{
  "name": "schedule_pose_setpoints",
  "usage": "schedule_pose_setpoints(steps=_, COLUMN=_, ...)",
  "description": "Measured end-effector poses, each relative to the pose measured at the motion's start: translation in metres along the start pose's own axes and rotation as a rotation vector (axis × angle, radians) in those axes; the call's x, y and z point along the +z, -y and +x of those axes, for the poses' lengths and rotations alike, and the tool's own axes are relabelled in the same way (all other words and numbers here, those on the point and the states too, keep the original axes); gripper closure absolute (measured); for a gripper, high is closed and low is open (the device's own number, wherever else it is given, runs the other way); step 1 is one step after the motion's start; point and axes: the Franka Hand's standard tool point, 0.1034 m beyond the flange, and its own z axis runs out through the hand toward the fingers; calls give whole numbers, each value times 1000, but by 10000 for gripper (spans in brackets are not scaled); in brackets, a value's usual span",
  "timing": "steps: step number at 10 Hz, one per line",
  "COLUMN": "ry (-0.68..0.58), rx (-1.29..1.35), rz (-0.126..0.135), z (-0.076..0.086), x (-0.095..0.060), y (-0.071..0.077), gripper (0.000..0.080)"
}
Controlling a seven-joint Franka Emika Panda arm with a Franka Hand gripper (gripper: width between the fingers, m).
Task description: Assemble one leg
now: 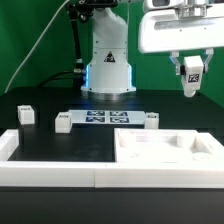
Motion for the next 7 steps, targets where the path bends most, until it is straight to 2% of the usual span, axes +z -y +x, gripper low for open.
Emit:
schedule_pose_setpoints(steps=1, ry=-77, rx=-15, rz=16, z=7, x=3, y=-2, gripper=508)
schedule_pose_setpoints(steps=2, ry=-203, rx=-36, rz=44, z=22, x=5, y=1, gripper=508)
schedule_pose_setpoints(steps=3, ry=-292, rx=-61, rz=54, z=26, x=9, y=4, gripper=508)
schedule_pose_setpoints(steps=4, ry=-242, rx=-49, rz=41, z=14, x=19, y=3, gripper=508)
schedule_pose_setpoints(steps=7, ry=-226, rx=-58, rz=37, z=13, x=20, y=2, gripper=508)
